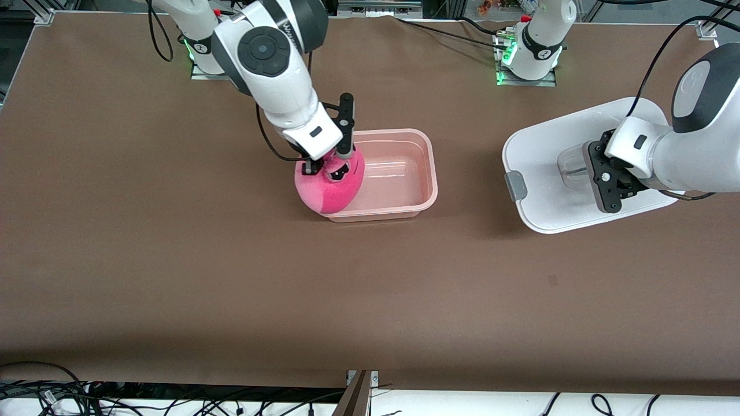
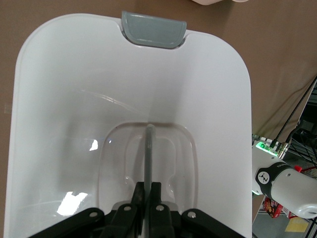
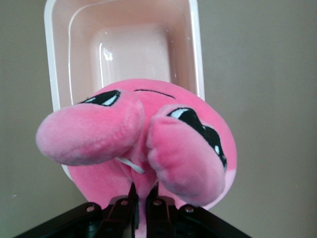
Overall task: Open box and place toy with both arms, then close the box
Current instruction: 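Carry the pink toy over the pink tub with the right gripper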
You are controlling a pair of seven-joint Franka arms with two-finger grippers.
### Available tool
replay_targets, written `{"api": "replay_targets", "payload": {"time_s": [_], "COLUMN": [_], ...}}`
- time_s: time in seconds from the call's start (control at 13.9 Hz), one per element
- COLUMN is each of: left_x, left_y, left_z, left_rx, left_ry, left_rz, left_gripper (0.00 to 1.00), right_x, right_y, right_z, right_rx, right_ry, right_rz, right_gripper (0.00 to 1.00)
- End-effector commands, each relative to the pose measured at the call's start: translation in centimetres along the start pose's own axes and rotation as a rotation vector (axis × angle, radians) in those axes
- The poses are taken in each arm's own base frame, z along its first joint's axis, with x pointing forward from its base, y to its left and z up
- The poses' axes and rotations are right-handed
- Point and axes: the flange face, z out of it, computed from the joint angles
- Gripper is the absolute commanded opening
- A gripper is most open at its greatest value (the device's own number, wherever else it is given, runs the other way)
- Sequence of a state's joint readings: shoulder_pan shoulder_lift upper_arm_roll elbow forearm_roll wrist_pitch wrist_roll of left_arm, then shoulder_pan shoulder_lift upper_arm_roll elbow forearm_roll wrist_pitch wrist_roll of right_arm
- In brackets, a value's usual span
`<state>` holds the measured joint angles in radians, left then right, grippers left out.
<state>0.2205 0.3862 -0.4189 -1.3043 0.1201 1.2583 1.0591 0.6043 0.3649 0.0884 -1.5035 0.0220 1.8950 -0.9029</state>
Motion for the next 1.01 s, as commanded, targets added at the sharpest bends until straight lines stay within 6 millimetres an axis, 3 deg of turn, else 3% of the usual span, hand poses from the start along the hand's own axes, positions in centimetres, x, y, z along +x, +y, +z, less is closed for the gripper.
{"api": "replay_targets", "payload": {"time_s": [0.0, 0.43, 0.65, 0.72, 0.79, 0.94], "left_x": [-0.1, -0.1, -0.1, -0.1, -0.2, -0.1], "left_y": [-0.2, -0.5, -0.6, -0.6, -0.7, -0.7], "left_z": [-0.8, -0.4, -0.4, -0.3, -0.3, -0.3], "left_rx": [0.023, 0.013, 0.013, 0.009, 0.007, 0.007], "left_ry": [-0.002, 0.002, 0.002, 0.003, 0.002, 0.003], "left_rz": [0.027, 0.030, 0.030, 0.031, 0.030, 0.029], "left_gripper": [0.00, 0.00, 0.00, 0.00, 0.00, 0.00], "right_x": [3.4, 3.6, 3.7, 3.3, 3.3, 3.6], "right_y": [-1.3, -1.1, -0.4, 0.2, 0.6, 0.9], "right_z": [1.4, 6.9, 11.0, 12.4, 13.4, 15.8], "right_rx": [-0.007, 0.038, 0.055, 0.057, 0.050, 0.046], "right_ry": [-0.043, -0.119, -0.137, -0.136, -0.128, -0.120], "right_rz": [-0.084, -0.119, -0.112, -0.111, -0.108, -0.101], "right_gripper": [0.00, 0.00, 0.00, 0.09, 0.98, 1.00]}}
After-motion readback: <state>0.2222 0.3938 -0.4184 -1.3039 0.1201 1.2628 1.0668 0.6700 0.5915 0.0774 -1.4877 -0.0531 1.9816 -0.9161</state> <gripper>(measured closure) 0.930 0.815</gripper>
